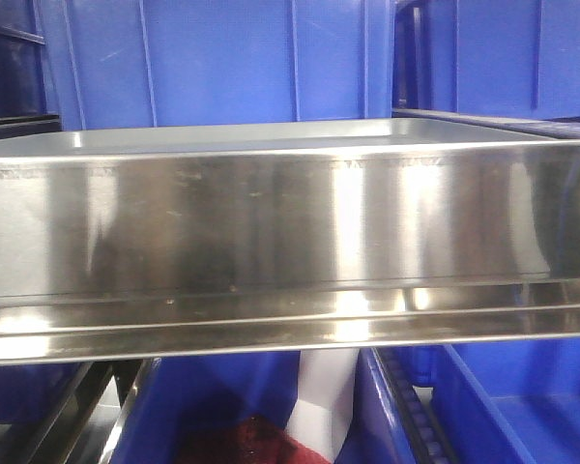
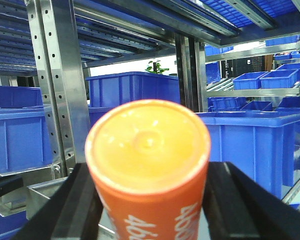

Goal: Grab orange capacitor from left shelf to right conveyor
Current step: 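Drive the base away from the shelf toward the red-framed conveyor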

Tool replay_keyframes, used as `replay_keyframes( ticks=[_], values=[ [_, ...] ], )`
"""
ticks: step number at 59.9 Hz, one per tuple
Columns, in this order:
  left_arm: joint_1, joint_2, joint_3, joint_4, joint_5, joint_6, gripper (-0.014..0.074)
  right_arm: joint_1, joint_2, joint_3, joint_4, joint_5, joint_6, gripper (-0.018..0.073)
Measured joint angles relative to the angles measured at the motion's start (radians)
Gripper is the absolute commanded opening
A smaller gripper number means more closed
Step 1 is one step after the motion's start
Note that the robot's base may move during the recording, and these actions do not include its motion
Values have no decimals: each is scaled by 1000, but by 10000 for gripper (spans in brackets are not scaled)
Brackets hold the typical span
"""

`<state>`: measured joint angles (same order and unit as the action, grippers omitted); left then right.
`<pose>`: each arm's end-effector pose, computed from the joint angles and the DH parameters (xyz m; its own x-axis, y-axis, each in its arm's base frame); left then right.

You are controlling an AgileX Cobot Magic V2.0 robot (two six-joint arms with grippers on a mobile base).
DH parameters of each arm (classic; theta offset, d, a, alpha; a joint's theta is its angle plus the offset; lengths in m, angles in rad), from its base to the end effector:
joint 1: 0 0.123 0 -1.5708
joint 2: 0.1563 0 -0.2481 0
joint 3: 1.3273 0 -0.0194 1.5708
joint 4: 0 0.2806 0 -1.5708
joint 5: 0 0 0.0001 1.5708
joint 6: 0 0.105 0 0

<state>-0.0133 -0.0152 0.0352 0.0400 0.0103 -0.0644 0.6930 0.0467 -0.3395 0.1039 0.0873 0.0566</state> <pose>0.1379 -0.0018 0.2020 0.0565 -0.0252 -0.9981 0.0143 0.9996 -0.0244 0.0847 0.0716 0.3254 0.1166 0.3040 -0.9455 -0.6727 0.7246 0.1500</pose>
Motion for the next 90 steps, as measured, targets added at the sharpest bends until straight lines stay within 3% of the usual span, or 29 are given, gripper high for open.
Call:
replay_keyframes(
  ticks=[90],
  values=[
    [0,0,0,0,2,0,-126,2,0,0,-2,5,-2,48]
  ],
)
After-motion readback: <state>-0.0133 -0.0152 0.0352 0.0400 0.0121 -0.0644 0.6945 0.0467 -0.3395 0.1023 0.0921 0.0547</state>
